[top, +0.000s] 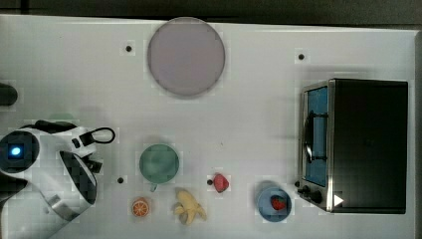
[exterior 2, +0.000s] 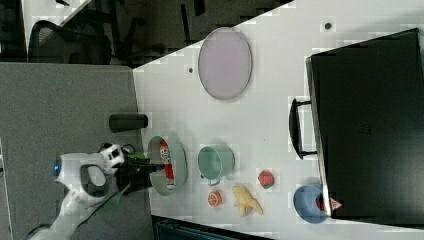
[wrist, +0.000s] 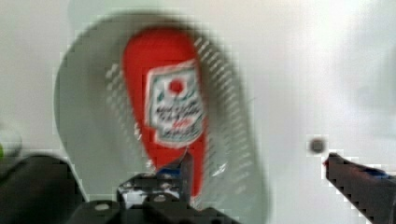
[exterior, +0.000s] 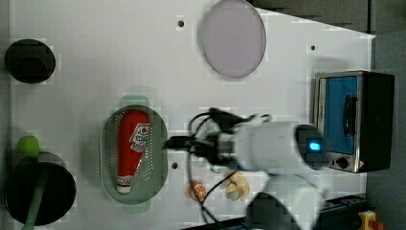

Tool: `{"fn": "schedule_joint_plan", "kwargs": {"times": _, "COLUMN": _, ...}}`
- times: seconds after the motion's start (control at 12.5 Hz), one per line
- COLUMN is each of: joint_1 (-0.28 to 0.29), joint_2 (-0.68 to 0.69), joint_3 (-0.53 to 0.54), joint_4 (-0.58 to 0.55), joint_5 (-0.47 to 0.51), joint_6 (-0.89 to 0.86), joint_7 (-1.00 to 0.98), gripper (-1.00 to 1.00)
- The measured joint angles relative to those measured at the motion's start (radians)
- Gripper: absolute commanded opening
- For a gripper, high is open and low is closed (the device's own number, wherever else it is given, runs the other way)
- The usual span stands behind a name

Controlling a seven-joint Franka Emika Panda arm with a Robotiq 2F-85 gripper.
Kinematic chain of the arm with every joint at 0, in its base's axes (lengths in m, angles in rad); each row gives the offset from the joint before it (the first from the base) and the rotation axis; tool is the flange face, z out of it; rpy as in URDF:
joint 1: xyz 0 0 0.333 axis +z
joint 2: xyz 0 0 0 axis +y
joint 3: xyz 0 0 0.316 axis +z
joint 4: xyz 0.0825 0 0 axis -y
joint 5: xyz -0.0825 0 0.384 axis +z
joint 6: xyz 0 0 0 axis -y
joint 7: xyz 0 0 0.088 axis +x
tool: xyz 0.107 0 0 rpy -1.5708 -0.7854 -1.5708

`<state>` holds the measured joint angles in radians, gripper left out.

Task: Pick Ketchup from the table and place it in strainer.

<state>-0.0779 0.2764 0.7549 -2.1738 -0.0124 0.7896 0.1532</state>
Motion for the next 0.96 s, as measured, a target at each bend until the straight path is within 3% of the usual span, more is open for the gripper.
{"fn": "schedule_joint_plan", "kwargs": {"times": 0.4, "joint_1": -0.161, "joint_2": -0.333, "joint_3": -0.043, "joint_4": 0.061, "joint_5": 0.005, "joint_6": -0.247, "joint_7": 0.017, "gripper": 1.00}}
{"fn": "schedule_joint_plan", "kwargs": {"times": 0.64, "joint_1": -0.208, "joint_2": -0.451, "joint_3": -0.185, "joint_4": 0.090, "joint_5": 0.016, "joint_6": -0.350, "joint_7": 0.027, "gripper": 1.00}}
{"fn": "schedule_joint_plan", "kwargs": {"times": 0.96, "joint_1": -0.231, "joint_2": -0.467, "joint_3": -0.414, "joint_4": 0.181, "joint_5": 0.049, "joint_6": -0.515, "joint_7": 0.027, "gripper": 1.00}}
